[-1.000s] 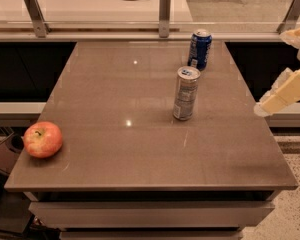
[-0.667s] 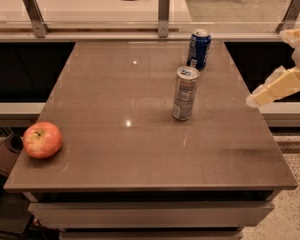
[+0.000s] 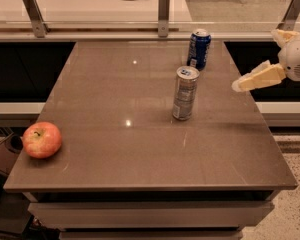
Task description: Move pepsi can near apple
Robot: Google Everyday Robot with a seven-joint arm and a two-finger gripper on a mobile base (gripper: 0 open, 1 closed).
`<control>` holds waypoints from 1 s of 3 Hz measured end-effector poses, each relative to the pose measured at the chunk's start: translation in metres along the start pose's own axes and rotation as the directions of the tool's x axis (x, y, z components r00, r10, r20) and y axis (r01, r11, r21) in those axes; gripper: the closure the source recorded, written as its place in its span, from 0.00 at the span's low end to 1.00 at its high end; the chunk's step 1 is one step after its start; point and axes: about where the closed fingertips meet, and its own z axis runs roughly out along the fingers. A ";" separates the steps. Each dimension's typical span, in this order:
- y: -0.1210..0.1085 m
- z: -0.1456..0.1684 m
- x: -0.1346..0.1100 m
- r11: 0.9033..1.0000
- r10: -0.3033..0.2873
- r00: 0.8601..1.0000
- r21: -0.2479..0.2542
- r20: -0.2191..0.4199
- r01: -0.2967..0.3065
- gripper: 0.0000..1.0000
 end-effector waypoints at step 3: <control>-0.021 0.081 -0.016 0.984 0.175 0.961 -0.070 0.216 -0.164 0.00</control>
Offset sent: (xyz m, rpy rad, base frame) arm 0.0806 0.0266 -0.0218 0.3253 -0.0411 0.0241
